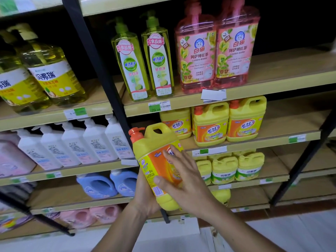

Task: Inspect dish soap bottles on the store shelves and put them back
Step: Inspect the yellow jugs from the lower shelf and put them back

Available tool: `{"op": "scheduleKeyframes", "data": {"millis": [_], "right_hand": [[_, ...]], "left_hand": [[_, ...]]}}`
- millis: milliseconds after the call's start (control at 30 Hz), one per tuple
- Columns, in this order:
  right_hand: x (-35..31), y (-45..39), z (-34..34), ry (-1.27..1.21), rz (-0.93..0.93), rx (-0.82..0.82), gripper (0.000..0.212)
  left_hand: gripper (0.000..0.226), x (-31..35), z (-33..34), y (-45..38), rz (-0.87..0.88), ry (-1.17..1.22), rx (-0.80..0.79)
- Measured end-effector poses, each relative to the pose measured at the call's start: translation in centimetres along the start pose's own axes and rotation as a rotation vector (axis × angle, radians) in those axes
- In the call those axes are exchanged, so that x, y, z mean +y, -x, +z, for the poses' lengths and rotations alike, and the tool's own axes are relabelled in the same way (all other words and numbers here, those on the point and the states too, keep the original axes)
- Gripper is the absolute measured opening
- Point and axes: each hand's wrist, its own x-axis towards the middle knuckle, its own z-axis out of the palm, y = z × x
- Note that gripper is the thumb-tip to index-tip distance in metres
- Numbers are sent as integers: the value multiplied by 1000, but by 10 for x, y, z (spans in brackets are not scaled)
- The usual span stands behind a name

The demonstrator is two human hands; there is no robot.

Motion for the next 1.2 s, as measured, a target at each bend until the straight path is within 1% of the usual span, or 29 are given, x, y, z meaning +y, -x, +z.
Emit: {"op": "scheduleKeyframes", "data": {"millis": [33,67,100,167,233,300,333,367,433,467,500,533,567,600,633,733,767,800,867,900,933,967,1000,1100,1167,1200], "right_hand": [[1,1,0,-15,34,-24,90],[2,1,-1,-51,90,-21,101],[3,-1,-5,-114,167,23,106],[13,-7,-15,-201,311,156,100],[32,-14,-30,-205,362,236,89],[53,-15,-49,-234,406,286,78],[65,-16,-57,-300,439,308,74],[77,-17,-65,-392,472,328,71],[98,-13,-78,-555,518,339,65],[107,-9,-83,-607,518,333,63],[114,-5,-86,-643,513,325,61],[119,0,-87,-670,511,325,60],[123,4,-87,-697,520,333,59],[126,8,-85,-733,532,343,60],[128,11,-83,-769,541,348,62],[133,20,-76,-829,544,325,75],[134,23,-75,-841,541,318,78],[135,27,-74,-849,540,307,78],[138,34,-74,-847,524,265,74],[139,37,-74,-839,515,254,71],[139,40,-73,-835,510,255,69],[140,42,-73,-830,505,262,67],[140,42,-72,-823,500,271,66],[137,42,-68,-815,523,300,63],[135,40,-64,-803,538,328,55],[135,38,-61,-801,544,348,51]], "left_hand": [[68,-6,1,2,1,-73,152],[62,-10,6,1,65,-231,294],[60,-13,13,-4,105,-422,371],[68,-23,26,-13,47,-694,426],[73,-39,30,-24,35,-991,505],[68,-52,25,-28,-13,-1303,513],[61,-57,18,-28,-43,-1382,508],[60,-58,11,-25,-53,-1454,491],[70,-51,-3,-21,2,-1603,451],[73,-42,-15,-24,35,-1655,488],[76,-29,-29,-32,69,-1673,576],[80,-13,-41,-44,70,-1651,697],[83,6,-50,-60,42,-1601,802],[86,27,-55,-78,19,-1537,866],[91,49,-60,-99,17,-1461,883],[117,104,-66,-159,79,-1236,869],[116,117,-69,-176,69,-1203,861],[103,126,-72,-190,35,-1184,850],[60,136,-82,-213,-47,-1143,800],[46,140,-86,-222,-82,-1127,751],[41,143,-89,-229,-101,-1121,702],[44,146,-93,-234,-112,-1123,656],[52,149,-96,-237,-122,-1130,611],[91,154,-106,-237,-132,-1172,495],[110,151,-113,-233,-98,-1167,464],[115,147,-116,-228,-60,-1178,468]]}}
